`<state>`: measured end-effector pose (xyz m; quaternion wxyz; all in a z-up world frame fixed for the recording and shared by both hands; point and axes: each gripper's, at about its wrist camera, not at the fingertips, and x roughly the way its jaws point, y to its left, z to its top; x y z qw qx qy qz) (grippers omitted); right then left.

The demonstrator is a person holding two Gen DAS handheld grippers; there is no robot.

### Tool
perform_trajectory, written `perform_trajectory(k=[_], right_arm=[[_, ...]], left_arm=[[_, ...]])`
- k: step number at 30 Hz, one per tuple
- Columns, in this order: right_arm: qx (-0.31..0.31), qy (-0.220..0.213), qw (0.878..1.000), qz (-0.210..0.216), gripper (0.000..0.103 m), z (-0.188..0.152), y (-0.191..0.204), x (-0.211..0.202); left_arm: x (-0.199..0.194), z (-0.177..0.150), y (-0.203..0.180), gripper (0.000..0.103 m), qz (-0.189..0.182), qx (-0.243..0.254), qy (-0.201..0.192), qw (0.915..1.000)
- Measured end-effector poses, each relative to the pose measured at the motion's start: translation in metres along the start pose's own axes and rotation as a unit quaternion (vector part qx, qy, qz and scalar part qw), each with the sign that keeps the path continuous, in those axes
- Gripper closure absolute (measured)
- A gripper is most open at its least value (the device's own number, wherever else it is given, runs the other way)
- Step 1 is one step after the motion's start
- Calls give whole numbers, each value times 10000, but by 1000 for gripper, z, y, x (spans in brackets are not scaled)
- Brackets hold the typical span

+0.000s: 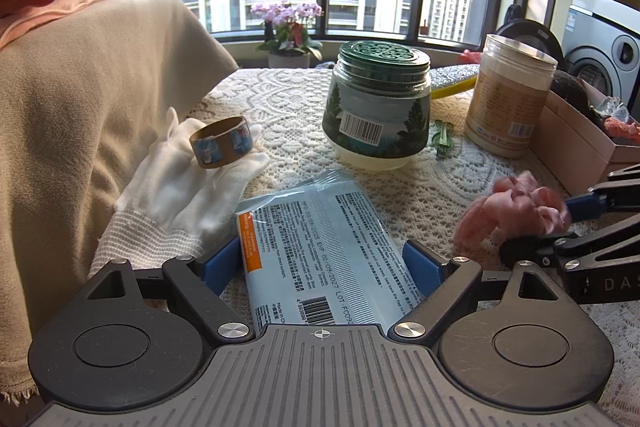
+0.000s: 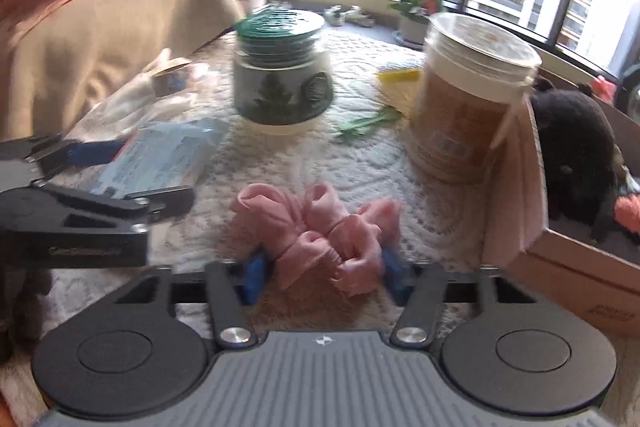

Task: Organize soft objects
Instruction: 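Close the right tool on the pink scrunchie while the left tool grips the blue packet, then carry scrunchie and packet into the pink box and open both tools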

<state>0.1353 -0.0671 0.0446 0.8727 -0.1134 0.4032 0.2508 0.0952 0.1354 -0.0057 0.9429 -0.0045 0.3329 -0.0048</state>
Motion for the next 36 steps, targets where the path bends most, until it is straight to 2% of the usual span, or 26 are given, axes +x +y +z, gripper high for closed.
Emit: perform_trajectory(k=[1,3,6,15,22,28,32,36], right_arm=[[-68,8,10000,14,71,0,3,-1],[-222,26,9997,-13,80,1,8,-1],[-287,57,9996,-47,85,1,11,-3],[-117,-42,9997,-227,86,-3,-8,-13],[14,-217,9998,34,86,-5,-29,-27],[-110,-441,9987,219,86,4,-28,-34],[-310,-700,9965,329,86,19,-22,-46],[-425,-988,9936,341,86,45,-22,-62]], left_arm=[[0,0,0,11,3,-2,1,10000],[0,0,0,11,5,0,2,10000],[0,0,-1,11,35,27,8,10000],[-3,-1,-1,11,22,9,8,10000],[-5,1,-2,13,67,-58,41,10000],[-8,7,-5,14,84,-114,157,9998],[-20,22,-11,14,44,4,-40,10000],[-40,63,-15,14,10,121,-508,9986]])
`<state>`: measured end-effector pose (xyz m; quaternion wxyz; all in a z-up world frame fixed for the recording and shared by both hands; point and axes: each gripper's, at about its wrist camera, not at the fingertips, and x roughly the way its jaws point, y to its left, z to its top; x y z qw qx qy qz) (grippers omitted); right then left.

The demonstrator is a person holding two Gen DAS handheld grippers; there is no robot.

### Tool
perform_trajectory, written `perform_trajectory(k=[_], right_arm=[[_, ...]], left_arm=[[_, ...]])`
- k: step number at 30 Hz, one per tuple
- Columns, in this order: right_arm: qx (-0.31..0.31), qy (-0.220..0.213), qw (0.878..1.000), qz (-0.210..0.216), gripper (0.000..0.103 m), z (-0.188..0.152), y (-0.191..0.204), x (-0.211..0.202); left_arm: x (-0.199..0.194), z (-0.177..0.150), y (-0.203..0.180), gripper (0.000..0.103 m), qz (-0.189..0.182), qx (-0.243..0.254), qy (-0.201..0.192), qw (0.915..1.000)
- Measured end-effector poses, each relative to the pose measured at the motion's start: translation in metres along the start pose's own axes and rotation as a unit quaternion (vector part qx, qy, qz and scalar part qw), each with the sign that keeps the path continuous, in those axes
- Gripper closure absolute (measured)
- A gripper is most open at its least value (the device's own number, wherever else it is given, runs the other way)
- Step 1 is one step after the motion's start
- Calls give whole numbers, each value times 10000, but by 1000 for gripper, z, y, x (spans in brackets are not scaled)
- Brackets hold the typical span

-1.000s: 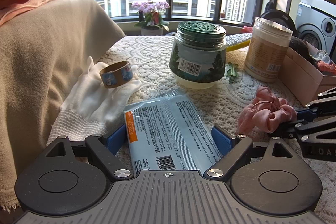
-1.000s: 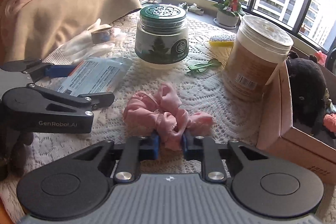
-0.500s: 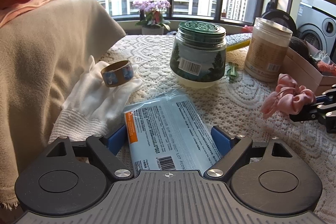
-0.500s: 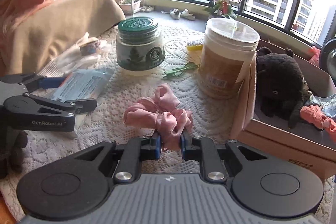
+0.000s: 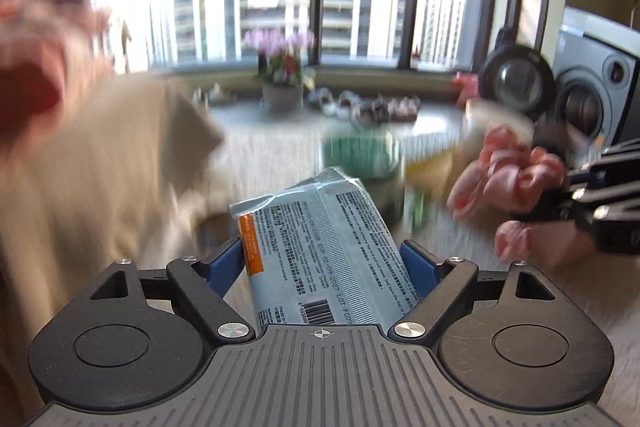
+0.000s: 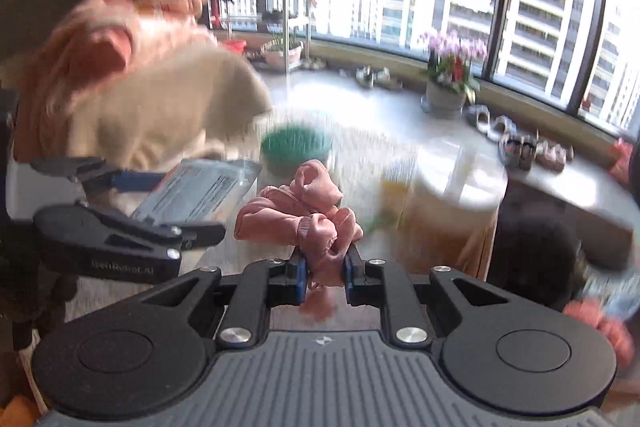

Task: Organize soft objects
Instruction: 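Carry scrunchie and packet into the pink box and open both tools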

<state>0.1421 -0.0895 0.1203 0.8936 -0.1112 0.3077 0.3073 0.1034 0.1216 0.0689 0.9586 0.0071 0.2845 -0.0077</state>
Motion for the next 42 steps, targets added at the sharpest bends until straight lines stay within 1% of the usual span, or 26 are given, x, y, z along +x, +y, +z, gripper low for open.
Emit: perform_trajectory(k=[3,7,9,12,16,20,22,25,28,31,33,34,35,36,37,38,39,40,41,42], right_arm=[[-80,-309,9995,-49,86,32,-10,-15],[221,-697,9971,-198,86,70,-45,-38],[324,-886,9947,-414,86,79,-64,-49],[440,-1047,9907,-754,86,79,-96,-65],[586,-1115,9850,-1179,86,61,-138,-82],[835,-1107,9788,-1507,86,31,-179,-95],[959,-1082,9754,-1662,86,16,-195,-97],[1163,-990,9729,-1739,86,-4,-212,-97],[1303,-928,9722,-1711,86,-20,-220,-98],[1363,-943,9715,-1695,86,-26,-223,-99],[1390,-992,9704,-1710,86,-25,-227,-102],[1406,-1022,9695,-1726,86,-23,-227,-107],[1432,-1047,9686,-1744,86,-21,-230,-110],[1466,-1064,9676,-1758,86,-19,-232,-111],[1511,-1069,9667,-1768,86,-17,-234,-113],[1563,-1060,9659,-1770,86,-17,-237,-113],[1613,-1044,9656,-1751,86,-17,-238,-112],[1656,-1021,9658,-1712,86,-18,-237,-111],[1694,-989,9665,-1658,86,-19,-237,-109],[1732,-944,9672,-1600,86,-20,-237,-105]], left_arm=[[-11,45,-7,14,172,320,-504,9981],[-15,97,-24,14,208,638,-912,9936],[-14,115,-38,14,80,755,-1027,9918],[-4,133,-70,14,-204,922,-1068,9898],[16,139,-129,14,-623,1220,-934,9862],[39,131,-182,14,-1157,1362,-641,9818],[48,122,-207,14,-1340,1512,-487,9782],[59,111,-227,14,-1432,1654,-323,9752],[69,107,-235,14,-1487,1655,-187,9748],[75,108,-242,14,-1638,1556,-54,9741],[78,116,-246,14,-1852,1370,10,9731],[82,120,-249,14,-2011,1276,50,9712],[91,124,-256,14,-2269,1249,148,9658],[105,123,-265,13,-2524,1330,412,9576],[118,123,-273,13,-2651,1404,786,9507],[129,120,-281,16,-2645,1461,1063,9473],[130,117,-282,19,-2569,1485,983,9499],[125,116,-281,23,-2492,1517,776,9533],[120,116,-279,25,-2476,1513,594,9551],[115,117,-273,25,-2491,1429,482,9567]])
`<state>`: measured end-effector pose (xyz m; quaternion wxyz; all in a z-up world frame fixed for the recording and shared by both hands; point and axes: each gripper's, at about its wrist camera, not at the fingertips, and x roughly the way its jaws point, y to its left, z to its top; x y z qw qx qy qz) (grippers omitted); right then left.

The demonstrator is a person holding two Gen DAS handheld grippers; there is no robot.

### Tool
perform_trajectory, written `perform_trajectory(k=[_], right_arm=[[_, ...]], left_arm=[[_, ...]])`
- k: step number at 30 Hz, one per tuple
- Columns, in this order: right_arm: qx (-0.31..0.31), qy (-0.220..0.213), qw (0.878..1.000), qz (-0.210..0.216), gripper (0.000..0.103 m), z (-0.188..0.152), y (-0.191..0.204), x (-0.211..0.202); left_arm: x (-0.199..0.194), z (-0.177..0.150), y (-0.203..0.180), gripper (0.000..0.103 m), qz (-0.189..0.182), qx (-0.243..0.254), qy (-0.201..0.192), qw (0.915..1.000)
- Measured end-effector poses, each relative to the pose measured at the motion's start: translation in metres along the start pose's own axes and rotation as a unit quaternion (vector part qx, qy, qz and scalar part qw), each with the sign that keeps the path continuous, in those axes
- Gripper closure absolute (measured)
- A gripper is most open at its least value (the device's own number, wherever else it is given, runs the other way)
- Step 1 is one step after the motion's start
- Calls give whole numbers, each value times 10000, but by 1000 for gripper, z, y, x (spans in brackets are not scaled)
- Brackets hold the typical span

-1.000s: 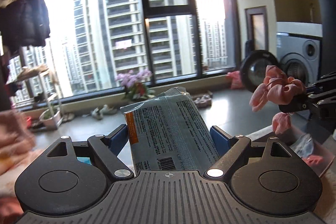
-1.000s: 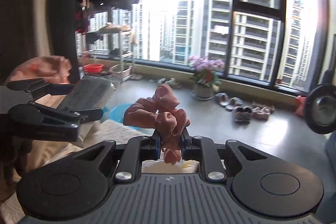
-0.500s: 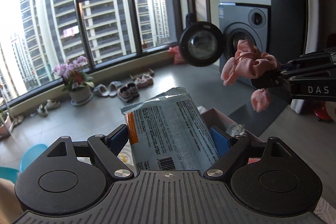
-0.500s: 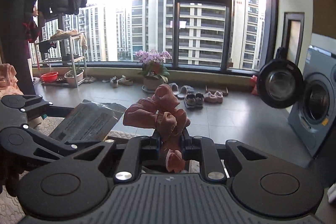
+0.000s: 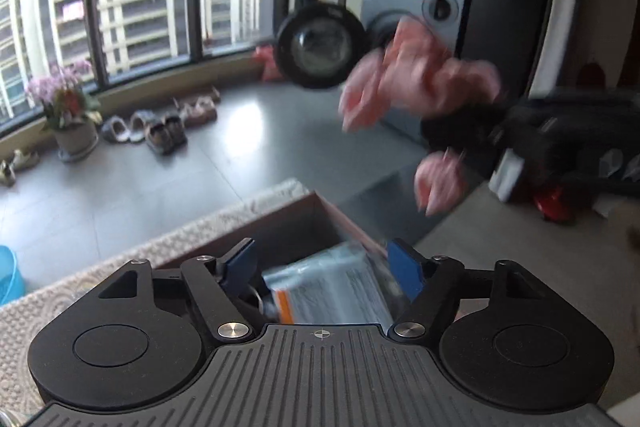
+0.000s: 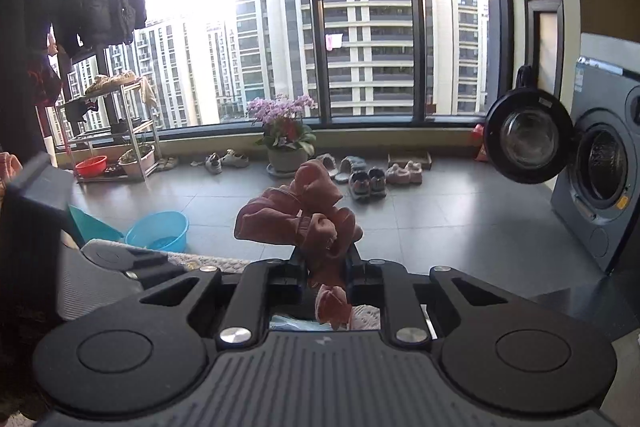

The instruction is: Organize soft objects

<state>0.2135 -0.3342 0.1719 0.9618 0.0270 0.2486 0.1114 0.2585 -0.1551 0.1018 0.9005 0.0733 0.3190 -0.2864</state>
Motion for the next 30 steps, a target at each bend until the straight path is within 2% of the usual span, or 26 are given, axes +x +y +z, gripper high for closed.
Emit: perform_trajectory(k=[3,5,7,10,12,16,17,19,22,26,30], right_arm=[[183,318,9991,194,86,-10,3,17],[383,691,9957,473,86,-22,6,31],[465,1302,9884,635,86,-43,13,54],[367,2164,9737,604,86,-80,26,89],[92,2005,9785,475,86,-93,35,87],[-122,2239,9733,482,83,-88,48,79],[-250,2314,9714,474,79,-86,51,79],[-397,2479,9668,465,51,-88,58,73],[-522,2457,9675,293,47,-80,66,59],[-580,2174,9744,21,46,-62,81,47],[-797,1637,9832,119,42,-48,110,34]], left_arm=[[-29,-11,12,25,37,-337,-197,9992],[-51,-29,18,25,162,-403,-274,9987],[-73,-51,25,25,214,-429,-372,9982],[-100,-93,36,26,420,-533,-389,9969],[-117,-121,46,26,625,-537,-252,9963],[-136,-172,61,26,1024,-740,86,9919],[-143,-186,66,26,1088,-858,105,9903],[-158,-212,74,26,1180,-1129,119,9865],[-177,-238,86,26,1377,-1408,141,9803],[-201,-252,109,26,2038,-1658,-115,9648],[-219,-256,140,27,2703,-1759,-403,9457]])
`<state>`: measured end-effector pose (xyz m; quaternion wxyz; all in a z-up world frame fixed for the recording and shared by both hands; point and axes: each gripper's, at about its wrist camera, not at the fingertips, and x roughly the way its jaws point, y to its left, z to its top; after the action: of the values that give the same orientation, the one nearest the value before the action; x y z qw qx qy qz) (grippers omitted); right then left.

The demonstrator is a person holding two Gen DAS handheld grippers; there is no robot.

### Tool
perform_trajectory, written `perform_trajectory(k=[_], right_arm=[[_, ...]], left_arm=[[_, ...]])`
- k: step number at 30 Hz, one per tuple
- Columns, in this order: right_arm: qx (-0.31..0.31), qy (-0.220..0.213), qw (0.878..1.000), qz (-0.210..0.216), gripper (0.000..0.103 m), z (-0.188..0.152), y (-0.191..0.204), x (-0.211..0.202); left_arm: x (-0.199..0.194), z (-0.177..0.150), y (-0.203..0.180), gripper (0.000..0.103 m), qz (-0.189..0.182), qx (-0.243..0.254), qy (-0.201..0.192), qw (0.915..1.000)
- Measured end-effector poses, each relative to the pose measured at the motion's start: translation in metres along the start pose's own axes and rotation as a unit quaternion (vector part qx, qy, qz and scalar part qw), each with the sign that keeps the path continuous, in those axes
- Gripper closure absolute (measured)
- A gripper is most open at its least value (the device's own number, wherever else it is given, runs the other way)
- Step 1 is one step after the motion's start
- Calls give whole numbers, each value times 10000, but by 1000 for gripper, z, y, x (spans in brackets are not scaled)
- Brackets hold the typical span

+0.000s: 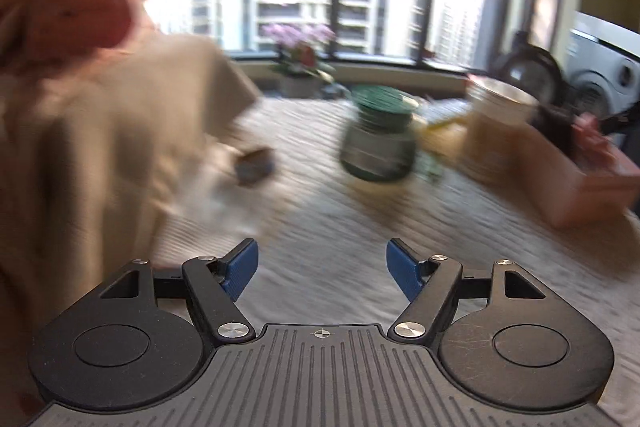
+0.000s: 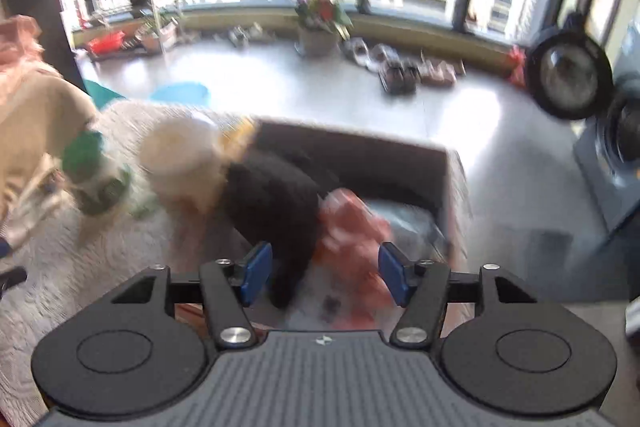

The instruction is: Organize soft objects

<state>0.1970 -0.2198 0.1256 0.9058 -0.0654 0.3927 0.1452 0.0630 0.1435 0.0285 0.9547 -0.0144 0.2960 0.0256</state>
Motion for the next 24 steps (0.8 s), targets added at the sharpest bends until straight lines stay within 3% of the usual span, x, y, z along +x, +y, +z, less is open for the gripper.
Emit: perform_trajectory(k=[4,7,11,14,18,24], right_arm=[[-364,-224,9980,457,42,12,48,-4],[-760,-297,9931,844,42,19,95,1],[-1222,-240,9853,1171,42,29,160,13],[-1365,-131,9816,1331,42,47,208,29],[-1571,-24,9767,1460,43,72,268,54],[-1922,340,9716,1338,44,86,326,104]], left_arm=[[18,5,16,26,566,258,-72,9980],[34,5,35,27,813,113,89,9966],[46,9,46,26,641,-56,158,9978],[44,7,44,13,457,-44,101,9989],[49,1,38,13,575,104,187,9981],[48,-4,51,14,294,-355,173,9988]])
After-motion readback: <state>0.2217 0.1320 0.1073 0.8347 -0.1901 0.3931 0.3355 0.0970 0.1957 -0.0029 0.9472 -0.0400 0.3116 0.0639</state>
